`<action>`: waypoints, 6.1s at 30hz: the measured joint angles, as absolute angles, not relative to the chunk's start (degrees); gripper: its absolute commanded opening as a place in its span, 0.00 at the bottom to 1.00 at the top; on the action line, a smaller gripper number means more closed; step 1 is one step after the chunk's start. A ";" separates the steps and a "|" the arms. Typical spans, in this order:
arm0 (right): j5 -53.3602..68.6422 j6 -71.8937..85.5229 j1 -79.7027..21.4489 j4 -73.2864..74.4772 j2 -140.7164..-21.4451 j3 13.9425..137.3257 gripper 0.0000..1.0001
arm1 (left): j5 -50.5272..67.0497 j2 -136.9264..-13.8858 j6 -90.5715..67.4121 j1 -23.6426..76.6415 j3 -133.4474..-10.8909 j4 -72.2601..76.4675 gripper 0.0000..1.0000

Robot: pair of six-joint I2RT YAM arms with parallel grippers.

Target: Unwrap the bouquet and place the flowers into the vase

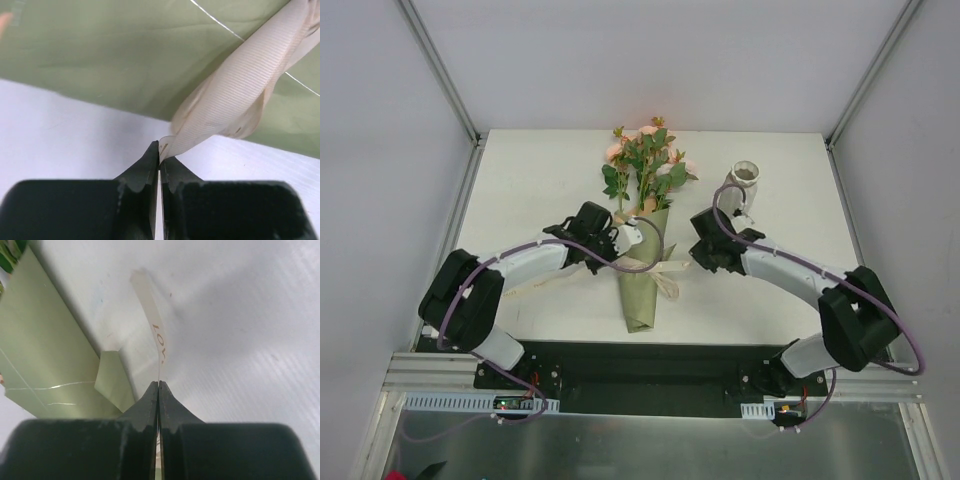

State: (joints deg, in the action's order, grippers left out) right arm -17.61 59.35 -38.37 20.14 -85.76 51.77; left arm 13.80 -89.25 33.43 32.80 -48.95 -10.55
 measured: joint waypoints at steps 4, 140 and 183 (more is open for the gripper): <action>-19.68 57.95 -35.05 21.63 -79.42 50.00 0.01 | 11.46 -83.57 32.75 30.02 -49.06 -11.66 0.00; -38.76 -28.05 -79.33 11.14 -96.88 65.04 0.97 | 8.91 -69.30 20.99 -0.86 -56.31 -39.22 0.99; -80.90 56.69 -95.85 63.42 -89.25 66.50 0.97 | 9.61 -67.26 23.14 -0.78 -63.99 -41.78 0.99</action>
State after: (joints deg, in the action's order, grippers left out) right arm -80.90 56.69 -95.85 63.42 -89.25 66.50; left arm 9.61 -67.26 23.14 -0.78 -63.99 -41.78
